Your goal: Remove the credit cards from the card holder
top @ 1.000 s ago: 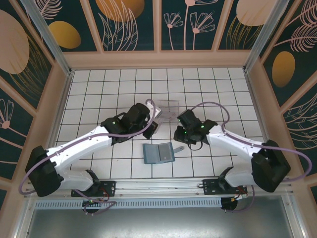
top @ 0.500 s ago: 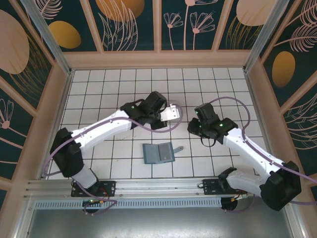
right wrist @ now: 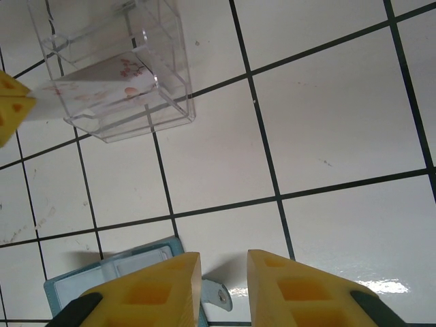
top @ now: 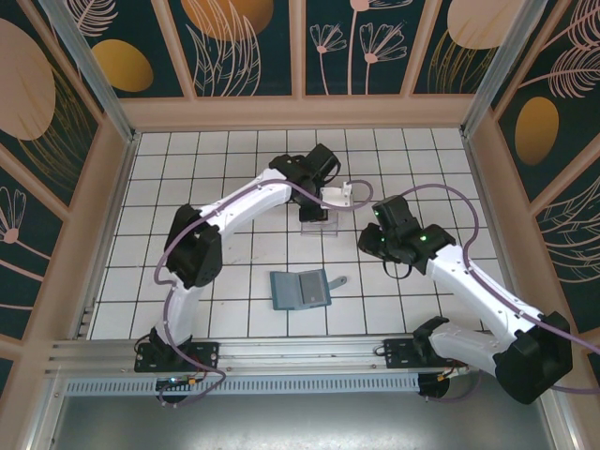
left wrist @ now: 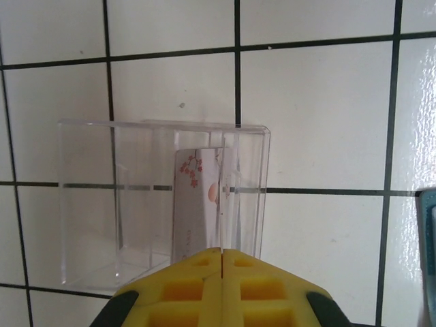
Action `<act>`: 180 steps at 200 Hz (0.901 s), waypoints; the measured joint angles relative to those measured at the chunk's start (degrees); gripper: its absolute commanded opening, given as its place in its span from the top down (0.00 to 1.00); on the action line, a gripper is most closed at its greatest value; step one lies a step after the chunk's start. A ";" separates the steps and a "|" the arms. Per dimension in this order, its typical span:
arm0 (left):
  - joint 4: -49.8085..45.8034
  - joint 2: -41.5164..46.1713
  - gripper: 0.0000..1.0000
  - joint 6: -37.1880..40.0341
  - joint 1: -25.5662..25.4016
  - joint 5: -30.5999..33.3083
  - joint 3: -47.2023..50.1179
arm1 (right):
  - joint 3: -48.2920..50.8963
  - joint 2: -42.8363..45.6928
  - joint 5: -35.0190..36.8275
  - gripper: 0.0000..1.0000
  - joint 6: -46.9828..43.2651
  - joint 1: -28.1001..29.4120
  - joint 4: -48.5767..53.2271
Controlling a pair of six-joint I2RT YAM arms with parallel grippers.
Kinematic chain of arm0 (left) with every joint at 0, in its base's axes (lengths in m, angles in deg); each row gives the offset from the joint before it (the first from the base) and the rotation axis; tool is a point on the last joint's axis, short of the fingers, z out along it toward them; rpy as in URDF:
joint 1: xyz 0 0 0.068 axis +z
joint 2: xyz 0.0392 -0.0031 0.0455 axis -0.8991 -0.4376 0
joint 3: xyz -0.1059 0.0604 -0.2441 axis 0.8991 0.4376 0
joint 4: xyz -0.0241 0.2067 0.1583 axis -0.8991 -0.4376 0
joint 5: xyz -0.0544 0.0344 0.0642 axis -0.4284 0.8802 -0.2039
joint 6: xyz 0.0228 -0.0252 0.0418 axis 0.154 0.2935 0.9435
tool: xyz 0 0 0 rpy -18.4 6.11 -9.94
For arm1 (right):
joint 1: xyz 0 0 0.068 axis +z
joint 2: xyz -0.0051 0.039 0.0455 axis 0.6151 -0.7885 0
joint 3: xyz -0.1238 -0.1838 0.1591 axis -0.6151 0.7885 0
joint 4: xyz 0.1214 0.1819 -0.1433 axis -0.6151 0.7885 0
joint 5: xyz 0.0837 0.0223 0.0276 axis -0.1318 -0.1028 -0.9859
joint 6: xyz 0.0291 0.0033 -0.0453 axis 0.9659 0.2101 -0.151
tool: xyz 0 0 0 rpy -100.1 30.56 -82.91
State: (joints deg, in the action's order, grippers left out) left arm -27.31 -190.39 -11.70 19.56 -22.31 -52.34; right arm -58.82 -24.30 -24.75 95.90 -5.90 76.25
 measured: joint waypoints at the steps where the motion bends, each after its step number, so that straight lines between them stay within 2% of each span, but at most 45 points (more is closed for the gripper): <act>1: 0.00 0.00 1.00 0.00 0.00 0.00 0.00 | 0.00 0.00 0.00 0.74 0.00 0.00 0.00; 35: -3.80 -4.70 1.00 1.09 0.11 2.10 -5.73 | 0.15 0.00 -0.07 0.74 0.00 -0.09 -0.02; 83: -5.44 -7.08 1.00 2.62 0.26 3.93 -8.90 | 0.68 0.00 -0.11 0.74 0.00 -0.09 0.00; 175: -8.76 -12.02 1.00 3.41 0.52 3.19 -12.83 | 1.51 0.48 -0.22 0.74 0.22 -0.09 -0.04; 180: -8.94 -12.31 0.97 3.39 0.57 3.13 -13.18 | 1.51 0.48 -0.22 0.74 0.22 -0.09 -0.04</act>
State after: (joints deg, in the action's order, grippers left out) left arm -36.25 -202.69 -8.32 20.12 -19.19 -65.52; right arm -57.31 -23.82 -24.97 96.12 -5.99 76.21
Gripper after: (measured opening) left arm 0.065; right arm 0.255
